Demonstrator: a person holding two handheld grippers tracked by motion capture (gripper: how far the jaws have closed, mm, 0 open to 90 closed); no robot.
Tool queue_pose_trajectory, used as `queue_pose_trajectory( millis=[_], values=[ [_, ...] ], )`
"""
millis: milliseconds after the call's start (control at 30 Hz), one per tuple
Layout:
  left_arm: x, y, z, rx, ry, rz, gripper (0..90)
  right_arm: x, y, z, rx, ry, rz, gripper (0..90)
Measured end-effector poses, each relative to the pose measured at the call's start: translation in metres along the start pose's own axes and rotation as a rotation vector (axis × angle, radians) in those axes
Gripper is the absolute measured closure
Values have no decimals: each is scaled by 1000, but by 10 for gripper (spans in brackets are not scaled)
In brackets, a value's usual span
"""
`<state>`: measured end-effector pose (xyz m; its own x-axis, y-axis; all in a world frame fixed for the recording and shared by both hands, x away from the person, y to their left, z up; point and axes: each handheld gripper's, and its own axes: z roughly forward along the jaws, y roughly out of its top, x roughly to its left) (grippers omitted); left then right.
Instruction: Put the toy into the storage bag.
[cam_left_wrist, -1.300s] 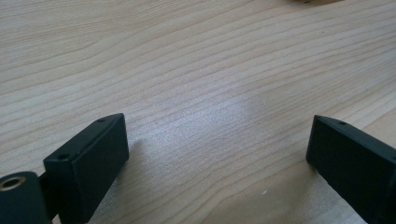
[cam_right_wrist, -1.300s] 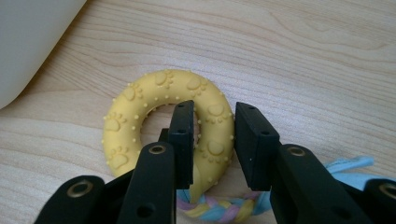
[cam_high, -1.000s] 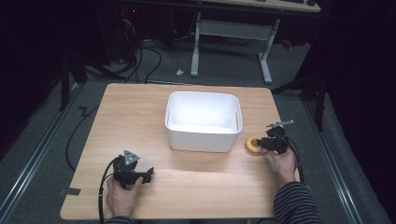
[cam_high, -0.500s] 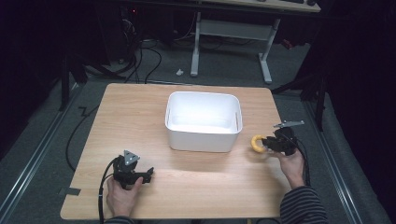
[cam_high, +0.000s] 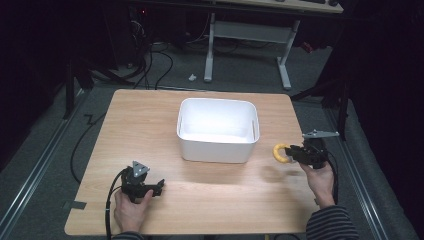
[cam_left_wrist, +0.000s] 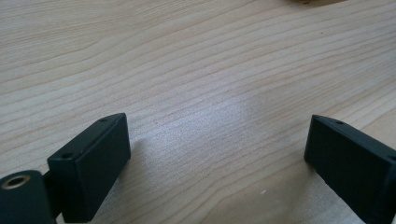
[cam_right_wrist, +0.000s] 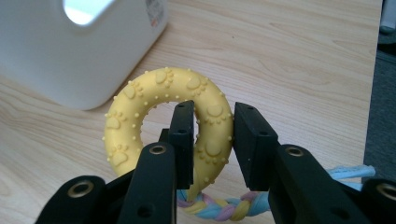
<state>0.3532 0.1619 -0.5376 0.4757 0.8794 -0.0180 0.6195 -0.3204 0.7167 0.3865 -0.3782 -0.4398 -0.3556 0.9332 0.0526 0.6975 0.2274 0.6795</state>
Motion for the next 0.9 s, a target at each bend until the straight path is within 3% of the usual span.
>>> queue_pose_trajectory(
  millis=[367,600,900],
  values=[
    [0,0,0,-4,2,-1,86,6,10,-16,-33,2,-28,704],
    [0,-1,0,-5,2,-2,88,13,28,-34,-69,14,-46,704],
    [0,-1,-1,-5,2,-1,93,28,54,-45,-95,17,-90,704]
  ],
)
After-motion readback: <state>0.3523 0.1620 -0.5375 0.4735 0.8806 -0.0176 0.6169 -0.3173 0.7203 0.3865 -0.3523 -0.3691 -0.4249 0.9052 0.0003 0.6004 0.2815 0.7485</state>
